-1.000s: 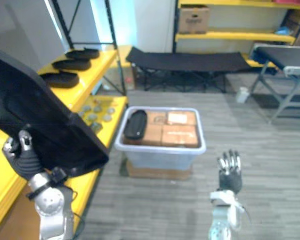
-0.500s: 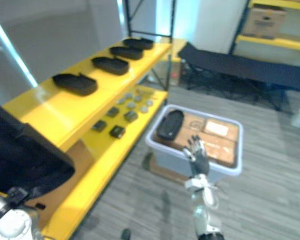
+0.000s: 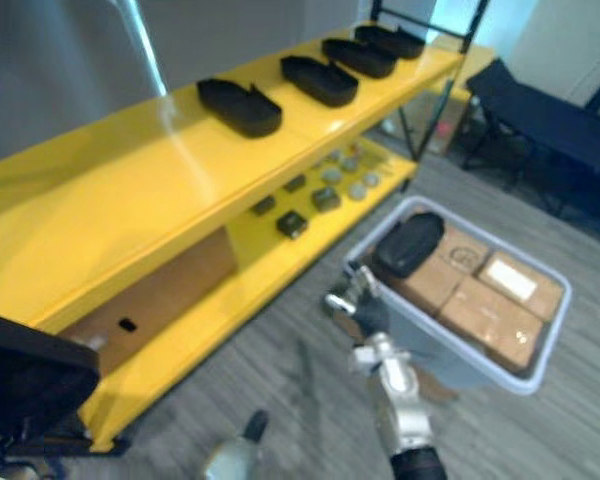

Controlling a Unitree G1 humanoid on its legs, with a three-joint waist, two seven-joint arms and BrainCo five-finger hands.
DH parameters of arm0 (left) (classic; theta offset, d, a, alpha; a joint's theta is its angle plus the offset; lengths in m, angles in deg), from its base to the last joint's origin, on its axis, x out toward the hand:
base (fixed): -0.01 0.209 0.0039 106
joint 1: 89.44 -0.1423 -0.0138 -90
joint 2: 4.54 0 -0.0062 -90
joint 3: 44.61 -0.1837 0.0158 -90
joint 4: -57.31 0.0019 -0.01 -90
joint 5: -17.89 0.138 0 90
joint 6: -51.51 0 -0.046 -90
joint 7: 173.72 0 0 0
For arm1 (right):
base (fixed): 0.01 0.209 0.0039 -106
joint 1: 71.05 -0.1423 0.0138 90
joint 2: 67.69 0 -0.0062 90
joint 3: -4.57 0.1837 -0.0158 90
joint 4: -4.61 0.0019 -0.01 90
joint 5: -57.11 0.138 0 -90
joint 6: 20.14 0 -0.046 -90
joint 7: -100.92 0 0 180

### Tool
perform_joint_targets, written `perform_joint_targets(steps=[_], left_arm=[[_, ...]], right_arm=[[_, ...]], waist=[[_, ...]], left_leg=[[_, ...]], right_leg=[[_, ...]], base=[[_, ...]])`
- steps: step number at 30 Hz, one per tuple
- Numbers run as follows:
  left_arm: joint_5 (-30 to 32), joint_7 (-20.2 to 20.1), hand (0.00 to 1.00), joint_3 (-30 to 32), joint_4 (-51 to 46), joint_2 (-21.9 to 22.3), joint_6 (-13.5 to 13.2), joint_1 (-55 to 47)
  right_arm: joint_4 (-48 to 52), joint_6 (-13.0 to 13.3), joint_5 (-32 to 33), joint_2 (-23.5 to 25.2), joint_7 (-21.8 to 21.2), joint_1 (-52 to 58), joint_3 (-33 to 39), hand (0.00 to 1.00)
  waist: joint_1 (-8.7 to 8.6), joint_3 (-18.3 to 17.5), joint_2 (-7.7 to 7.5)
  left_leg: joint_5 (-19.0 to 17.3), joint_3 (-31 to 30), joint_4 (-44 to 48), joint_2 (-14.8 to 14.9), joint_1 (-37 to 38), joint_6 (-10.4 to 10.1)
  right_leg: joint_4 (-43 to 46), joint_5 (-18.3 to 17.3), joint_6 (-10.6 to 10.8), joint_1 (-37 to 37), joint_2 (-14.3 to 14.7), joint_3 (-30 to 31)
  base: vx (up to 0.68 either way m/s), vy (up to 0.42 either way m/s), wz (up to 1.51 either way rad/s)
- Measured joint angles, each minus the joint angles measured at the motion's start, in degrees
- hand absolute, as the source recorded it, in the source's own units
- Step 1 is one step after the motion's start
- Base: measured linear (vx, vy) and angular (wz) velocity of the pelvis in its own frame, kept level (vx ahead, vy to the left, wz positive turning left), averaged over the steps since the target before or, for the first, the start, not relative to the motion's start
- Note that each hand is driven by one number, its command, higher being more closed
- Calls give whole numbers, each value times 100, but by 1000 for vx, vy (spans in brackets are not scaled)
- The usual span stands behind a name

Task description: Walk over and take plastic housings, then place them on the shelf

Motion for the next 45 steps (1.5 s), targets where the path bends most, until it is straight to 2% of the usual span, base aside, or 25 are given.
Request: perform_joint_targets(steps=[2,4,6,13,17,19,24,29,34,36,42,45], left_arm=[[-3,-10,100,162,0,10,-107,-2],[-16,-44,100,291,2,21,-269,-3],[-20,-110,100,320,5,30,-377,-15],[-134,-193,100,434,5,33,-435,2],[-94,-13,100,434,4,32,-433,-1],[66,114,100,434,1,28,-431,-1],[104,95,100,397,-31,-58,-427,-2],[94,37,100,366,-120,-58,-392,-18],[59,-29,100,346,-206,-65,-378,-237],[64,38,100,250,-207,-105,-380,-229],[67,337,100,76,-205,-346,-377,10],[98,356,100,-197,-198,-519,-377,214]], right_arm=[[-1,0,-28,-15,11,-36,-75,0],[-2,1,-182,-11,19,-146,-179,0],[-4,3,-246,-13,107,-232,-179,0],[-6,9,-295,-29,237,-355,-174,0],[-6,9,-294,-32,143,-286,-171,0],[-4,9,-293,-30,38,-161,-173,0],[-7,5,-381,-28,6,136,-175,0],[-9,31,-608,-23,-2,130,-195,0],[-8,32,-645,-26,-32,143,-459,0],[-8,46,-636,-31,-37,140,-499,0],[-284,188,-641,-28,47,-292,-533,0],[-284,332,-644,0,148,-324,-497,0]], waist=[[57,38,-8],[217,191,-48],[305,224,-89],[298,382,-139],[313,379,-143],[316,378,-145],[320,334,-190],[397,309,-172],[407,254,-72],[403,193,-62],[419,150,-129],[367,156,-187]], left_leg=[[-7,-116,46,-13,-90,-16],[-112,-188,239,-24,-99,-53],[-233,-245,442,-53,-160,-52],[-469,-302,838,-62,-288,-63],[-526,-297,906,-65,-290,-52],[-582,-334,991,-117,-306,-40],[-593,-685,1012,-322,-398,-41],[-630,-664,1077,-352,-379,-13],[-1032,-344,1548,-288,-326,81],[-1082,-320,1679,-281,-436,100],[-1027,-384,1759,-306,-944,115],[-835,-448,1427,-348,-972,200]], right_leg=[[15,-1,21,5,26,-100],[-13,-14,15,153,68,-206],[-13,-45,20,199,82,-215],[-27,-128,-22,277,153,-211],[-124,-118,-8,332,190,-217],[-254,-84,25,465,248,-345],[-484,32,131,766,351,-699],[-461,29,126,801,327,-628],[-481,-24,39,878,317,-248],[-515,-9,43,820,348,-185],[-697,267,68,528,454,-197],[-684,466,-159,519,447,-197]], base=[[-9,-43,29],[11,-36,18],[-7,-6,12],[-49,1,1],[-10,-4,0],[22,-26,22],[60,-46,45],[7,-17,2],[-68,12,-33],[-81,24,-11],[-47,34,10],[-1,68,55]])
